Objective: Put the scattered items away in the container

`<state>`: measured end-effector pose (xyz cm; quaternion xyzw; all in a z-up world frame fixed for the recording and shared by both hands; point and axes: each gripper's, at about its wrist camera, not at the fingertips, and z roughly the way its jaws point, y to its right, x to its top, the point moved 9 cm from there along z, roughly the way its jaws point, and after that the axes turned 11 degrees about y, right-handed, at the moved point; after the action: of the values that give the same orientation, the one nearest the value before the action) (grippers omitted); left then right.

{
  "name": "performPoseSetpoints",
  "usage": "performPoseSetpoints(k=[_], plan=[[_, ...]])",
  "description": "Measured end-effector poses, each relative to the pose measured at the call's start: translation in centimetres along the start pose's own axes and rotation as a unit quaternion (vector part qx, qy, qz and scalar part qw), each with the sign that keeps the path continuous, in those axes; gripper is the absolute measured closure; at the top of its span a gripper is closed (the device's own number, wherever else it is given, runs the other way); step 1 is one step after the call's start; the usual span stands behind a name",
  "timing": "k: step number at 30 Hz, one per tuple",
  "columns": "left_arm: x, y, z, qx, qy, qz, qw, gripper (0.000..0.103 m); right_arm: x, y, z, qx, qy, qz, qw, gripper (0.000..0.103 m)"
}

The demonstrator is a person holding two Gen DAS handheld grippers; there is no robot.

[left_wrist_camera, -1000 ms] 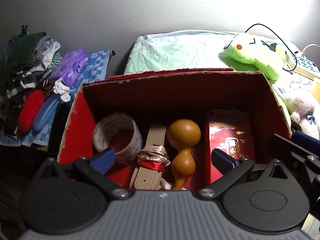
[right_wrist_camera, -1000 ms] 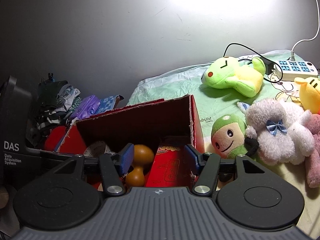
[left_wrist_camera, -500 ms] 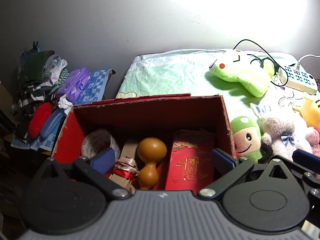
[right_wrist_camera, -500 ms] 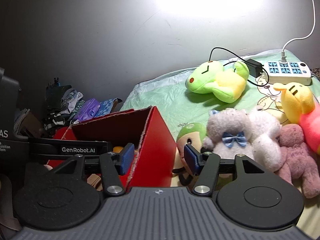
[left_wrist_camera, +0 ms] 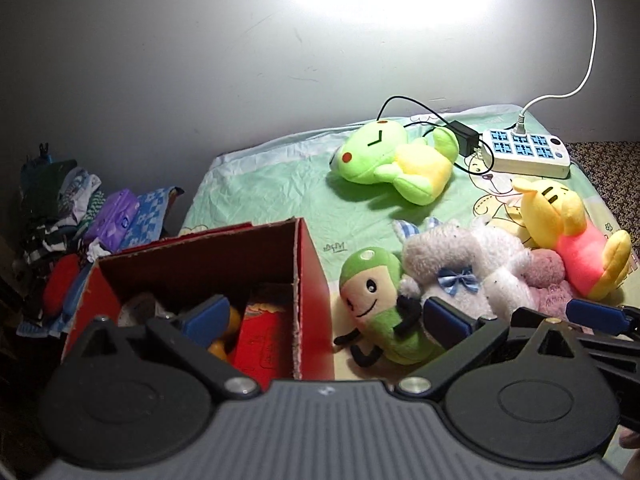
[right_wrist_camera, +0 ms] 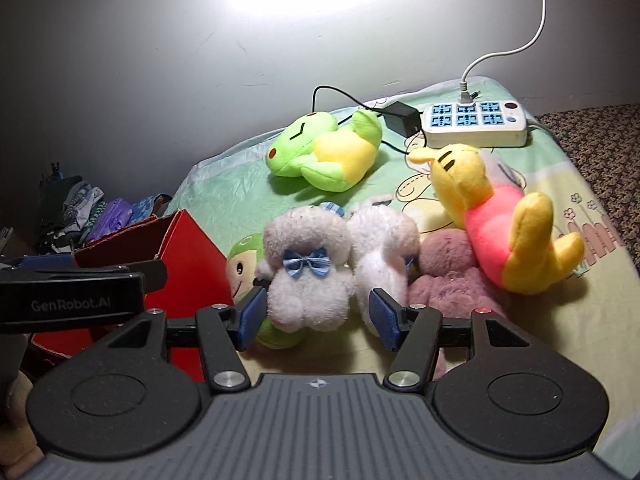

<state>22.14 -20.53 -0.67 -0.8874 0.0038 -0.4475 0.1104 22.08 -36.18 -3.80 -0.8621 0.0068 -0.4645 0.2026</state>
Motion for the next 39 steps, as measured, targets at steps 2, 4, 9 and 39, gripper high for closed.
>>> performPoseSetpoints(k=[2, 4, 9, 39], plan=[[-0.2, -0.9, -0.2, 0.008, -0.004, -0.015, 0.9998, 0.0, 0.5, -0.6, -0.5, 0.011, 0.003, -0.009, 1.0, 0.041], [-0.2, -2.5, -0.4, 0.02, -0.008, -0.027, 0.9994, 0.0, 1.0, -2.1, -0.7, 0.028, 0.004, -0.015, 0.999, 0.04], [-1.2, -7.2, -0.8, 0.043, -0.026, -0.056, 0.9971, 0.0, 1.0, -7.4, -0.9, 0.063, -0.003, -0.041, 0.997, 0.037], [-12.2, -22.4, -0.2, -0.009, -0.117, -0.049, 0.9918, 0.001, -7.0, -22.2, 1.3, -0.035, -0.047, -0.05, 0.997, 0.018]])
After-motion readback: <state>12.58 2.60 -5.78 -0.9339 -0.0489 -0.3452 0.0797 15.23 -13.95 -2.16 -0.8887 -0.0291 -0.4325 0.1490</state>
